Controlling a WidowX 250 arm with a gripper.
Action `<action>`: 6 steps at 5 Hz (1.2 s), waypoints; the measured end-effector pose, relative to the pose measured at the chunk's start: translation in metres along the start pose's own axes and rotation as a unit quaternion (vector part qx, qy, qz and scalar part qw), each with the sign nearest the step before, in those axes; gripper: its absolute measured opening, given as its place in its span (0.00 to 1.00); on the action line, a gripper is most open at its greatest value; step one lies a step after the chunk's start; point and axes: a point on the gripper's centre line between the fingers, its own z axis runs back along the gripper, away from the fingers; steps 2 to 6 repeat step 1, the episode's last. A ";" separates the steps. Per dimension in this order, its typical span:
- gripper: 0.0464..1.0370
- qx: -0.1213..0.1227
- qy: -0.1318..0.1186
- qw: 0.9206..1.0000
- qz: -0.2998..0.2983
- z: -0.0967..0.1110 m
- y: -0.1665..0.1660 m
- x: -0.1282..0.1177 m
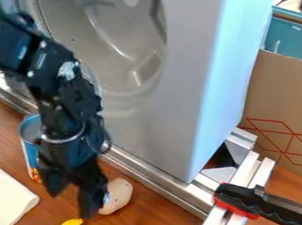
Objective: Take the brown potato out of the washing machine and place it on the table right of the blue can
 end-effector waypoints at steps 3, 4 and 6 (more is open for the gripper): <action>0.96 0.008 0.001 1.000 0.006 0.011 -0.009 -0.021; 0.96 0.008 0.001 1.000 0.006 0.011 -0.009 -0.021; 0.96 0.008 0.001 1.000 0.006 0.011 -0.009 -0.021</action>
